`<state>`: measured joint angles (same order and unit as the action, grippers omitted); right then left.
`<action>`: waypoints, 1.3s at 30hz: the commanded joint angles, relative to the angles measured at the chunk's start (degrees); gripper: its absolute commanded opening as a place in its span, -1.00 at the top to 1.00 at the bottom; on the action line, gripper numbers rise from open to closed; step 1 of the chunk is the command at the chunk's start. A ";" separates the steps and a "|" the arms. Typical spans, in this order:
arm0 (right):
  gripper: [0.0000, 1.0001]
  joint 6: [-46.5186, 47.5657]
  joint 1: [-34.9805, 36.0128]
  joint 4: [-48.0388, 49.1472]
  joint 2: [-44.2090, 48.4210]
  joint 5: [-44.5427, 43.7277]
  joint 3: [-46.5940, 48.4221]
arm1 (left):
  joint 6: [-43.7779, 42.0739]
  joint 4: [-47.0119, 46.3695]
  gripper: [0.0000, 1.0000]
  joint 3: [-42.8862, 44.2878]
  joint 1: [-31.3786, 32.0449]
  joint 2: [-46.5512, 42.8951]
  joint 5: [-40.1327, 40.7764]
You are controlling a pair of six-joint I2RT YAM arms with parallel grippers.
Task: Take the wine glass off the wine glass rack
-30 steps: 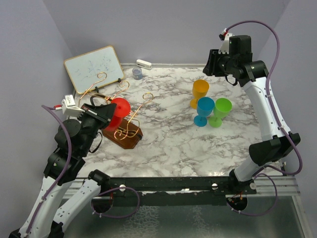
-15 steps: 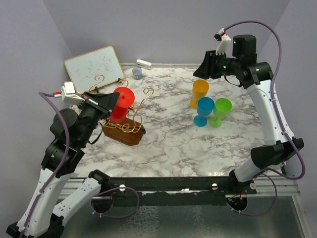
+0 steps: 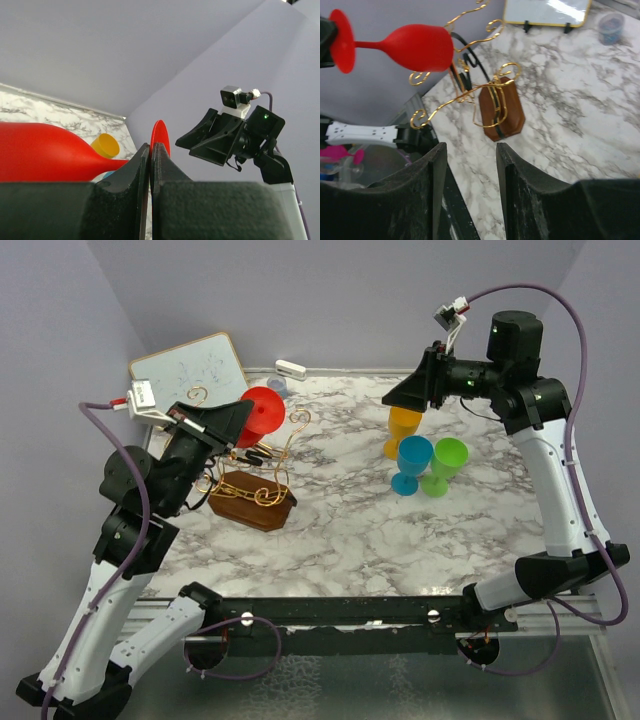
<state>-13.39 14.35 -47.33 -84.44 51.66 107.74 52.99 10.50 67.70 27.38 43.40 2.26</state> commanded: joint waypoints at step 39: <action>0.12 -7.76 2.34 14.55 -0.19 16.57 -1.41 | -8.51 -22.54 1.00 27.35 4.46 39.77 -42.56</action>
<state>-23.22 15.99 -29.89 -84.58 70.91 103.77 49.12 -16.21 91.92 30.55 82.28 -41.93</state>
